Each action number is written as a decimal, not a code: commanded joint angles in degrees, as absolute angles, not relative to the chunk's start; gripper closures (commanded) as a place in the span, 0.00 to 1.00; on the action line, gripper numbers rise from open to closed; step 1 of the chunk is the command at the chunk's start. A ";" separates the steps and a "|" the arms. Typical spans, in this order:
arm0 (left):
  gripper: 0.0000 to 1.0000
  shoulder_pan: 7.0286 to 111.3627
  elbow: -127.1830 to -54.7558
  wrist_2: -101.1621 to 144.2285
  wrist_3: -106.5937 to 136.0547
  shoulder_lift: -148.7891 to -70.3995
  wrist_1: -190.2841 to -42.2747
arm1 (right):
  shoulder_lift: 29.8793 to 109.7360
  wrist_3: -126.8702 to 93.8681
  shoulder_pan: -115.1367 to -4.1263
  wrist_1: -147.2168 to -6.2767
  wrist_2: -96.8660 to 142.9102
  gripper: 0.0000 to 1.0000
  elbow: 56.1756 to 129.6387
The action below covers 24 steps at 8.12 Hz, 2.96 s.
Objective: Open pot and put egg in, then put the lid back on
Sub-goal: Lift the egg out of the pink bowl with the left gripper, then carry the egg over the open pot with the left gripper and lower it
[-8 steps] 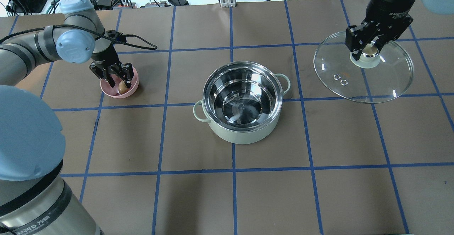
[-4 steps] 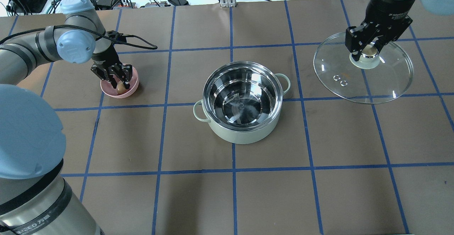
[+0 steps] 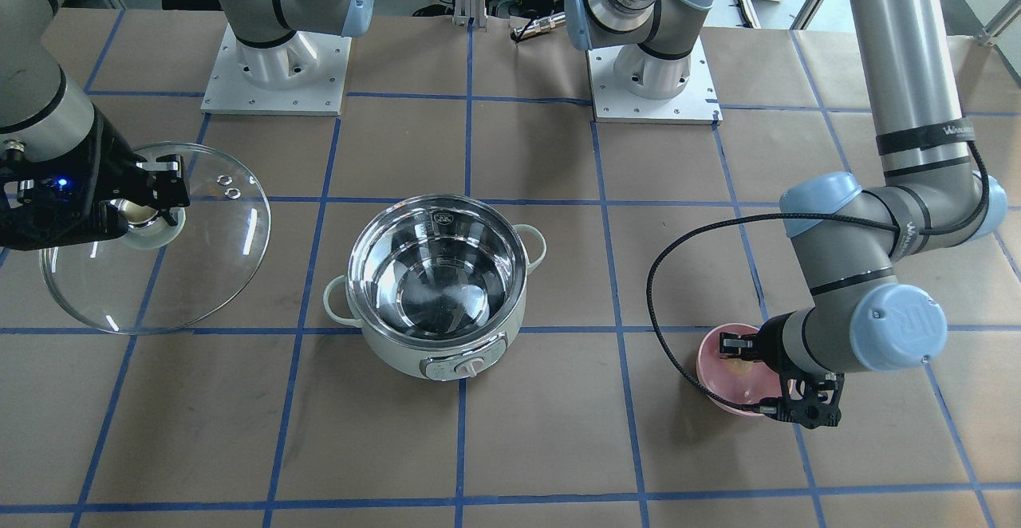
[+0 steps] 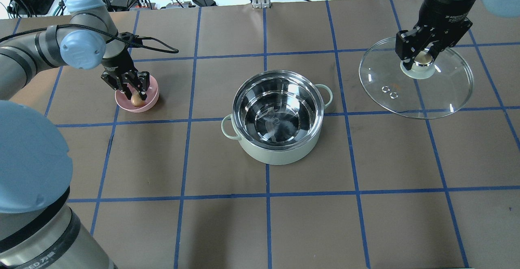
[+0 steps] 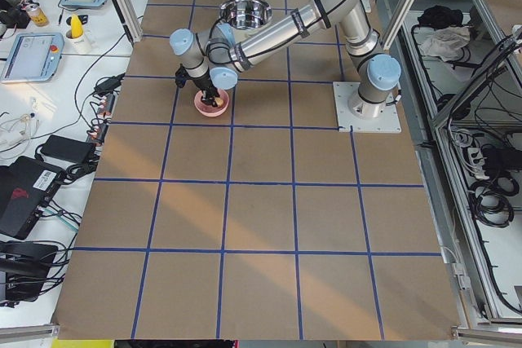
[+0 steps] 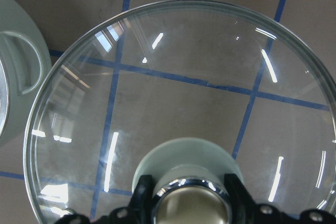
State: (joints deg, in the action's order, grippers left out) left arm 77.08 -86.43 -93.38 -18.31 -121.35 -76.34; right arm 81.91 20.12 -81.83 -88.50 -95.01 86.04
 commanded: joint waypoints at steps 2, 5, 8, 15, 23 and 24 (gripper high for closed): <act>1.00 77.52 -86.04 -95.17 -12.42 -111.57 -85.86 | 81.91 20.13 -81.83 -88.51 -95.01 1.00 86.04; 1.00 82.15 -85.70 -94.39 -4.25 -105.40 -87.28 | 81.91 20.21 -81.83 -88.51 -95.01 1.00 86.04; 1.00 93.65 -80.35 -94.31 4.29 -104.94 -87.19 | 81.91 20.30 -81.83 -88.51 -94.92 1.00 86.04; 1.00 111.78 -79.36 -91.32 16.33 -113.01 -80.08 | 81.83 21.09 -81.83 -88.59 -95.10 1.00 86.04; 0.00 112.69 -78.93 -92.37 17.58 -112.77 -81.36 | 81.65 21.45 -81.83 -88.68 -95.36 1.00 86.04; 0.00 110.41 -78.84 -93.42 16.36 -112.07 -82.78 | 81.65 21.45 -81.83 -88.68 -95.36 1.00 86.04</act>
